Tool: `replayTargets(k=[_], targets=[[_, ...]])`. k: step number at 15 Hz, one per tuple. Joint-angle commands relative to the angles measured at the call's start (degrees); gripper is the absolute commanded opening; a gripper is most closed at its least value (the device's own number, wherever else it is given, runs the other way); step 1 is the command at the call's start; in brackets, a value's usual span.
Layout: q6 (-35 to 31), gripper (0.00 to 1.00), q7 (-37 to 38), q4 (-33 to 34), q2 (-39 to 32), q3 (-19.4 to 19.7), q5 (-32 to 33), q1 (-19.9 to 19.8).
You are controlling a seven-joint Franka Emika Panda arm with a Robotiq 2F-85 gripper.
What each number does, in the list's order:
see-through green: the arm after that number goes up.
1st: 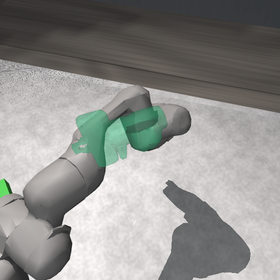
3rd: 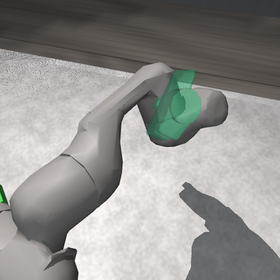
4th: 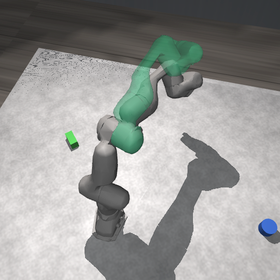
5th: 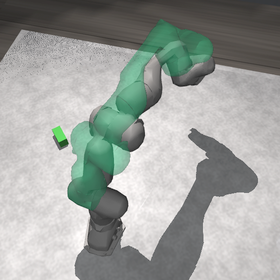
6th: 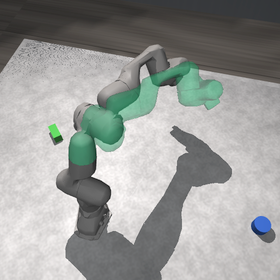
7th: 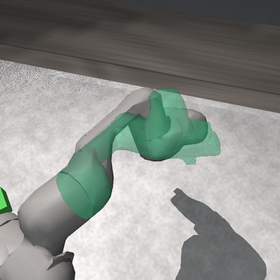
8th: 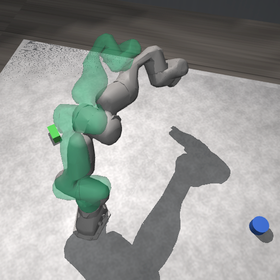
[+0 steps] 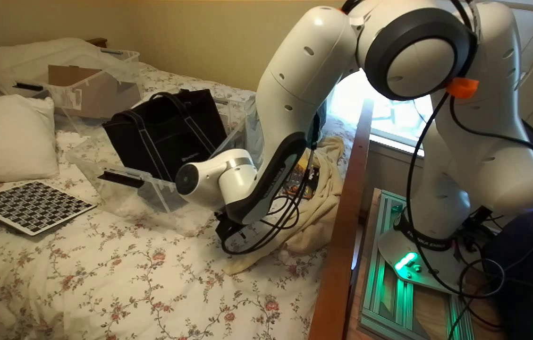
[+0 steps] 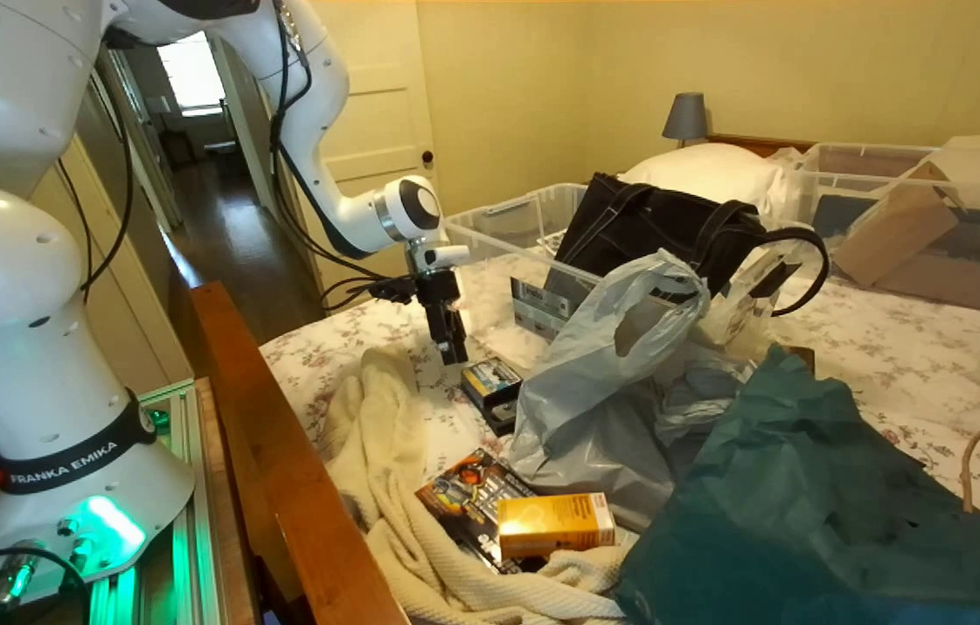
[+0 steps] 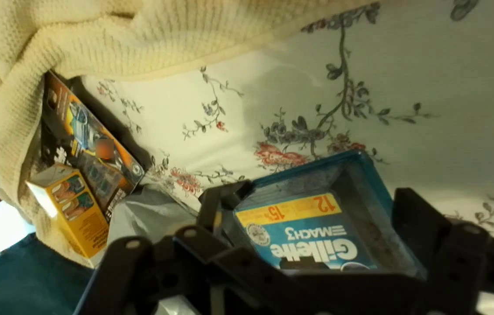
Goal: Put the black box into the black bag
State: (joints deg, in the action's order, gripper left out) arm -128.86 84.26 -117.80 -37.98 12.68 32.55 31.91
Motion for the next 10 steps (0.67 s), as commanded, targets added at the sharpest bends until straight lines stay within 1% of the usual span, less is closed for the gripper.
replayTargets(k=[1, 3, 6, 10], targets=[[2.3, 1.0, 3.9, 2.9, -2.6, -1.1, 9.1, -0.1], [2.8, 1.0, 4.4, 3.5, -3.2, -2.3, 12.8, -1.2], [4.6, 1.0, 3.7, 5.0, -4.4, -4.4, 16.4, -2.9], [8.1, 1.0, 1.8, 7.3, -5.8, -7.4, 19.0, -5.4]])
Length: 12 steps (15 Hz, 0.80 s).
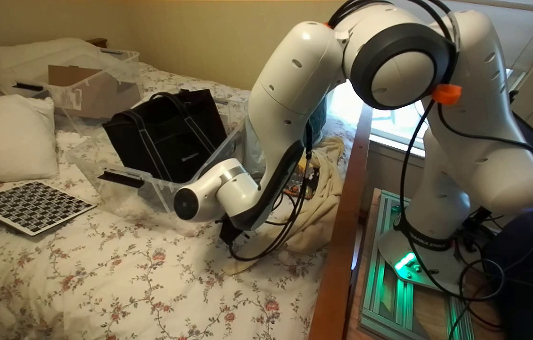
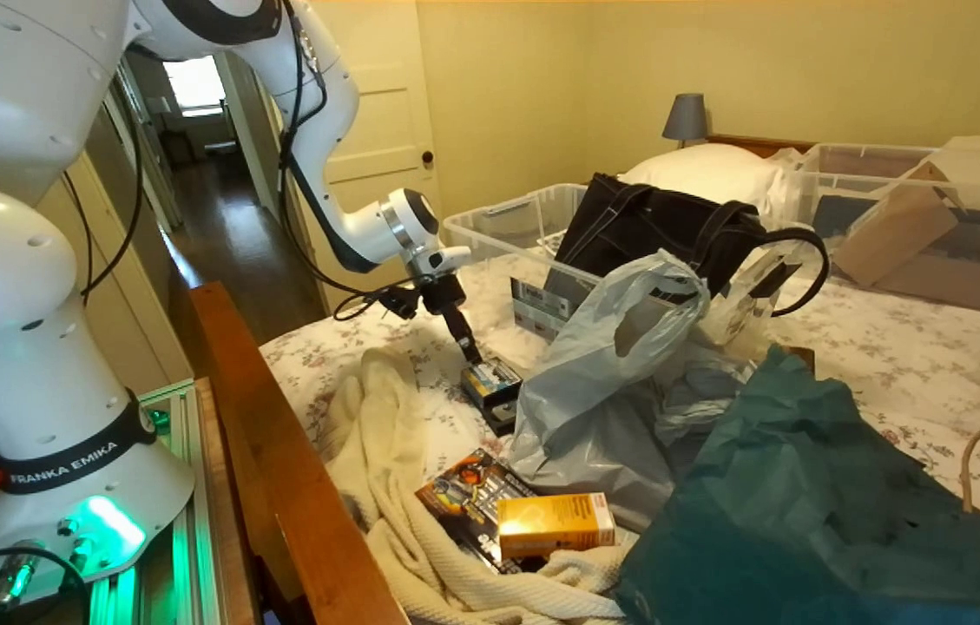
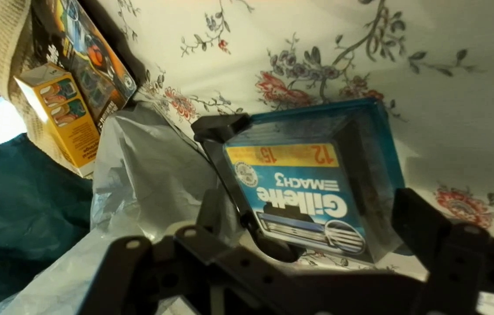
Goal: Put the black box into the black bag
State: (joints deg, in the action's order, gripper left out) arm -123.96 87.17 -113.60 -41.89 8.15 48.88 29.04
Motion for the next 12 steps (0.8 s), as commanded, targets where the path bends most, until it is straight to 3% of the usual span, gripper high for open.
replayTargets(k=[1, 7, 12], targets=[[3.7, 1.0, -1.9, 3.5, -2.1, -3.5, 3.2, -3.2], [2.3, 1.0, -5.0, 4.7, -3.1, -6.1, 6.6, -6.8], [3.1, 1.0, -10.1, 6.4, -5.0, -7.8, 5.5, -9.0]])
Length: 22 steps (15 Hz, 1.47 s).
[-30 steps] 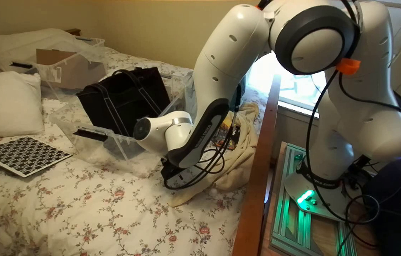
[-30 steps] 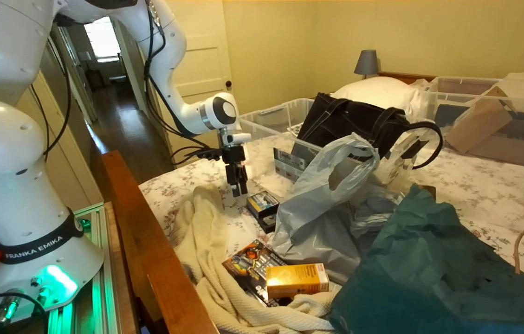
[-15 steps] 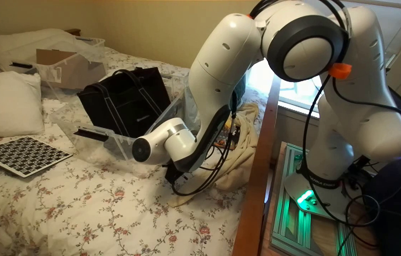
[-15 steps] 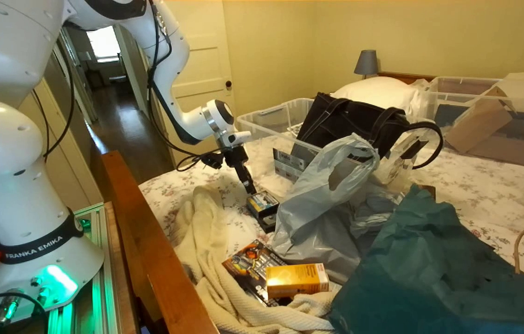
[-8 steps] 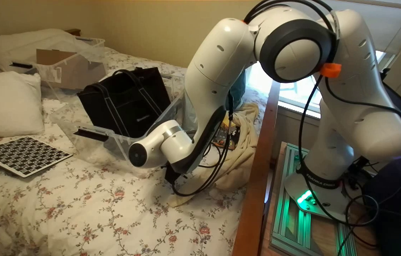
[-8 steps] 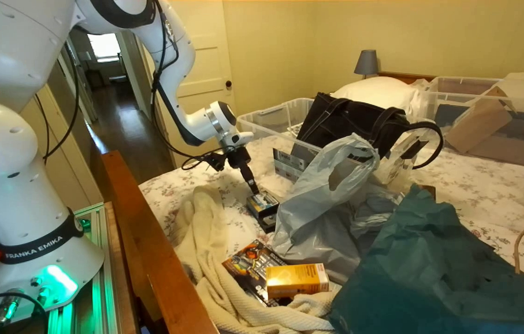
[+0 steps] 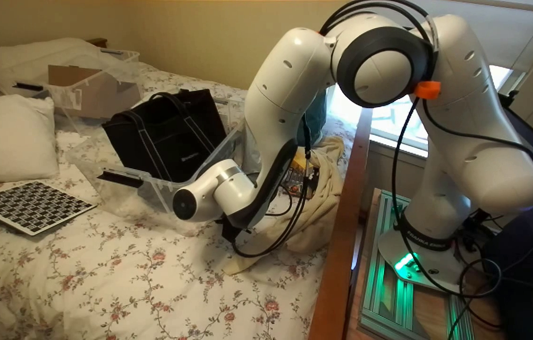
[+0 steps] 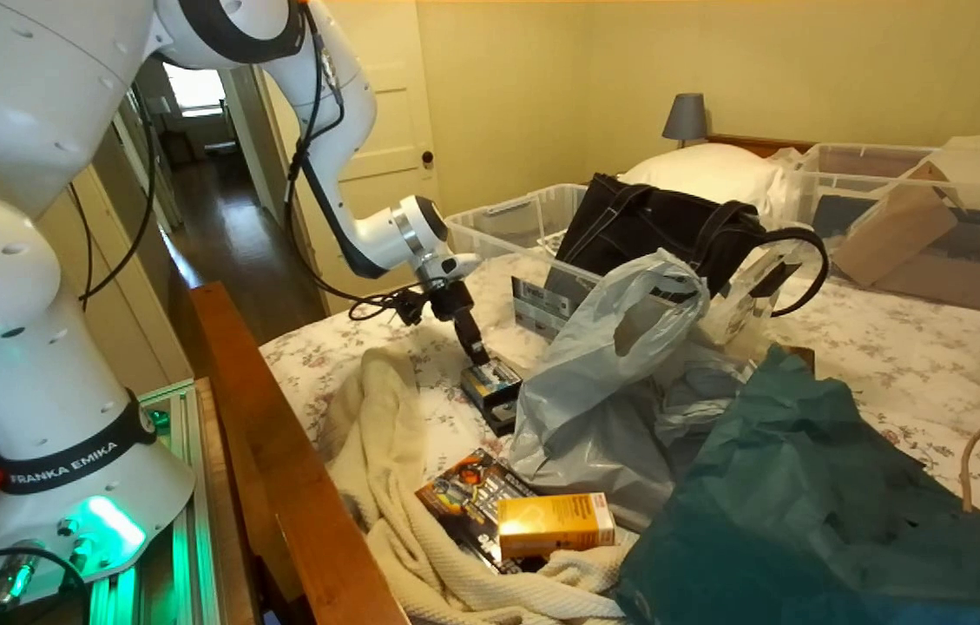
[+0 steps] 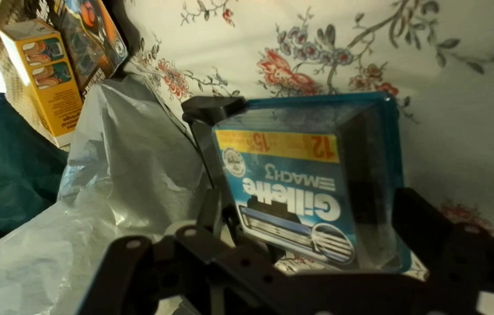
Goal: Put the black box into the black bag
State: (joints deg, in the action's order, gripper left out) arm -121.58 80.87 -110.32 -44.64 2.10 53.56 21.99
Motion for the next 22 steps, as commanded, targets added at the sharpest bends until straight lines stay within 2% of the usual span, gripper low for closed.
replayTargets(k=[1, 12, 22], targets=[[0.7, 1.0, -4.7, 3.4, -2.7, -1.9, 0.7, -2.2], [1.4, 1.0, -12.5, 9.0, -8.0, -2.5, -0.7, -3.4], [9.5, 1.0, -13.7, 14.5, -11.9, -2.6, -3.0, -2.7]])
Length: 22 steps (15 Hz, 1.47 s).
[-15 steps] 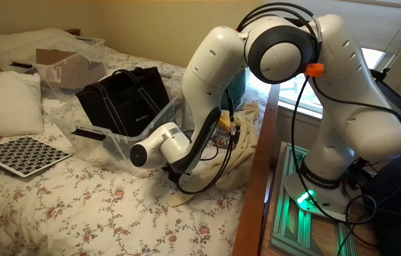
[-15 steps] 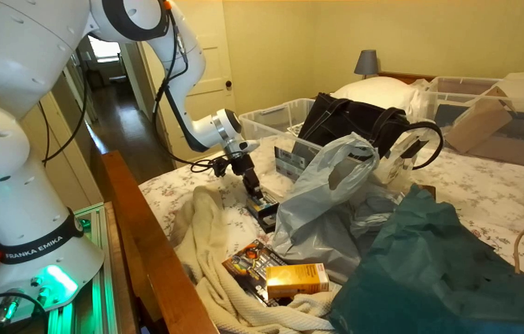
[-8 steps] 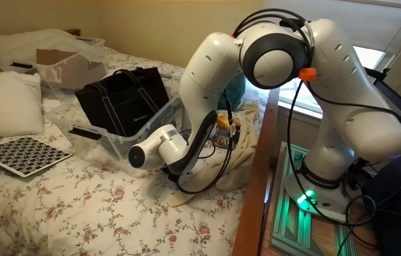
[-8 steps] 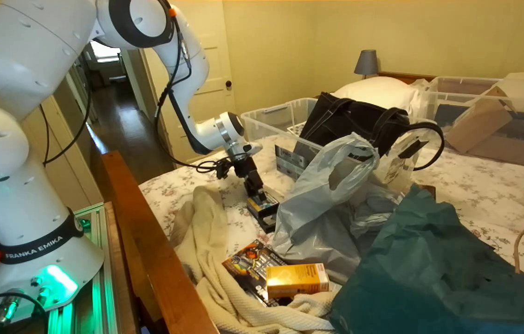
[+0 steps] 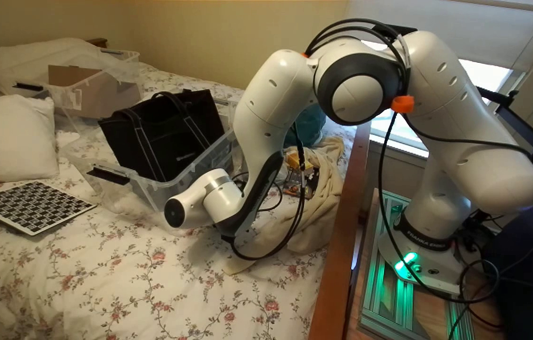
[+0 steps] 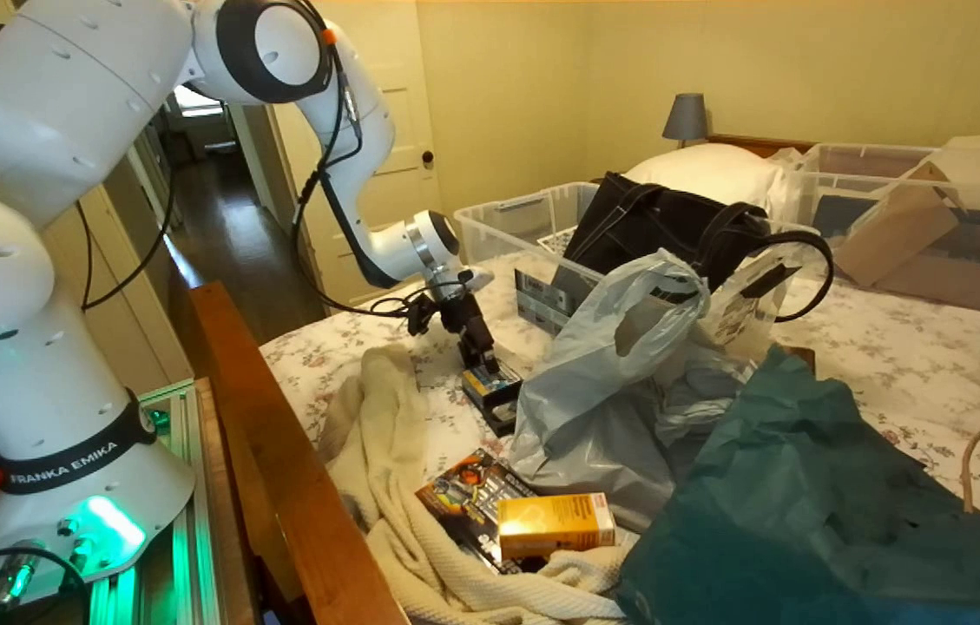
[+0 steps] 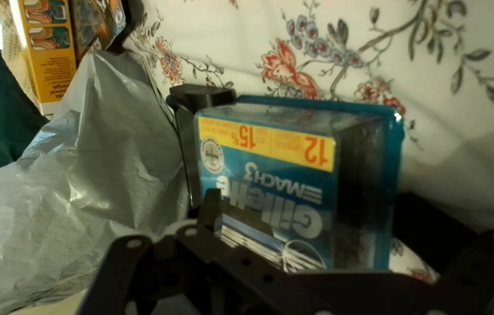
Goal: Put the black box into the black bag
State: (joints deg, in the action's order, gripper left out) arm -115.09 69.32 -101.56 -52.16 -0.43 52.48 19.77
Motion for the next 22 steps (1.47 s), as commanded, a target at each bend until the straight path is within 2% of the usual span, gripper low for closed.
replayTargets(k=[1, 6, 7, 8, 14, 17, 22], targets=[[4.1, 1.0, -2.0, 6.4, -4.9, -0.1, -2.2, -0.4], [7.7, 1.0, -1.7, 10.3, -7.9, 0.0, -3.7, -0.3], [8.0, 0.75, -1.6, 10.9, -8.3, 0.0, -3.9, -0.3], [8.3, 0.74, -1.3, 11.3, -8.5, 0.0, -4.1, -0.2], [10.2, 0.33, 1.4, 10.9, -7.7, 0.5, -6.1, 0.4], [13.3, 0.19, 4.4, 9.0, -6.0, 0.6, -6.6, 0.5], [16.4, 0.14, 9.9, 5.1, -2.7, 0.0, -7.5, 1.1]])
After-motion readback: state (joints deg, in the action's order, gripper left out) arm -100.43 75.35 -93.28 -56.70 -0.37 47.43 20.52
